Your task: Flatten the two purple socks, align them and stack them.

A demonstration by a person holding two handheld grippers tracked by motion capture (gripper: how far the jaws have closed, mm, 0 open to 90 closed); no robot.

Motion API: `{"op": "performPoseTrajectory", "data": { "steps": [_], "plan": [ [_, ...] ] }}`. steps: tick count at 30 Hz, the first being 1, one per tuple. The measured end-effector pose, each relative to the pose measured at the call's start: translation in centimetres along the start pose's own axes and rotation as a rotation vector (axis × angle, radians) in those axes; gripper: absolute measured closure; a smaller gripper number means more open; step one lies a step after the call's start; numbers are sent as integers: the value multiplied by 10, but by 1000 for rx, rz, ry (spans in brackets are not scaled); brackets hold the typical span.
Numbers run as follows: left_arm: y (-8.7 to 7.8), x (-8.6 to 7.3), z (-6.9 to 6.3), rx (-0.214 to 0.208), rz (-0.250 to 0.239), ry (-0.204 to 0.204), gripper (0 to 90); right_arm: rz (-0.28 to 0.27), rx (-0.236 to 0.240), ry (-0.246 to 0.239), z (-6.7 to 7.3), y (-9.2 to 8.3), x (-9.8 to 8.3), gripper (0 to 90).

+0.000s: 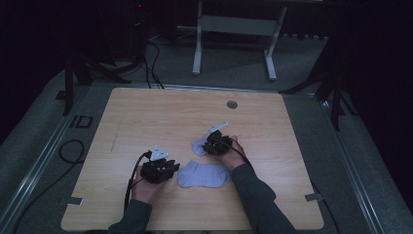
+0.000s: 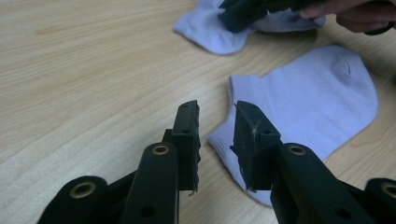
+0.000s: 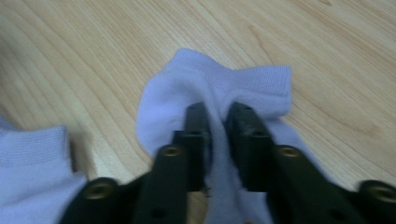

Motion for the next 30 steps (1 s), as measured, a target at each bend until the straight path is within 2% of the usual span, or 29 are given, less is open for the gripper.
{"op": "performPoseTrajectory", "data": {
  "steps": [5, 8, 14, 20, 22, 24, 27, 30],
  "plan": [
    [-1, -2, 0, 0, 5, 1, 699, 1, -4, 10, -1, -1, -1, 855],
    [-2, -2, 1, 6, 6, -7, 702, -21, 5, 27, -2, -8, -3, 856],
    [-2, -3, 1, 5, 2, -11, 701, -100, 27, 58, -7, -37, -7, 857],
    [-2, -3, 0, 5, -1, -12, 698, -228, 72, 107, -9, -74, -15, 854],
    [-2, -3, 0, 5, 0, -10, 698, -241, 80, 110, -8, -79, -16, 853],
    [-1, -3, -1, 1, 0, -11, 698, -261, 79, 96, -4, -89, -18, 849],
    [-1, -3, -2, 3, 1, -8, 698, -275, 53, 60, 2, -100, -19, 848],
    [0, -4, -3, 6, 4, -5, 697, -298, 55, 38, 9, -111, -21, 848]
  ]
}}
Point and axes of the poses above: each handheld gripper's, and its own axes: y roughly forward along the jaws, x roughly out of its top, z roughly to its left, the point moved 1 cm from there along y, roughly forward along the jaws, and after that the axes turned 5 degrees about z, right-handed, at the moved point
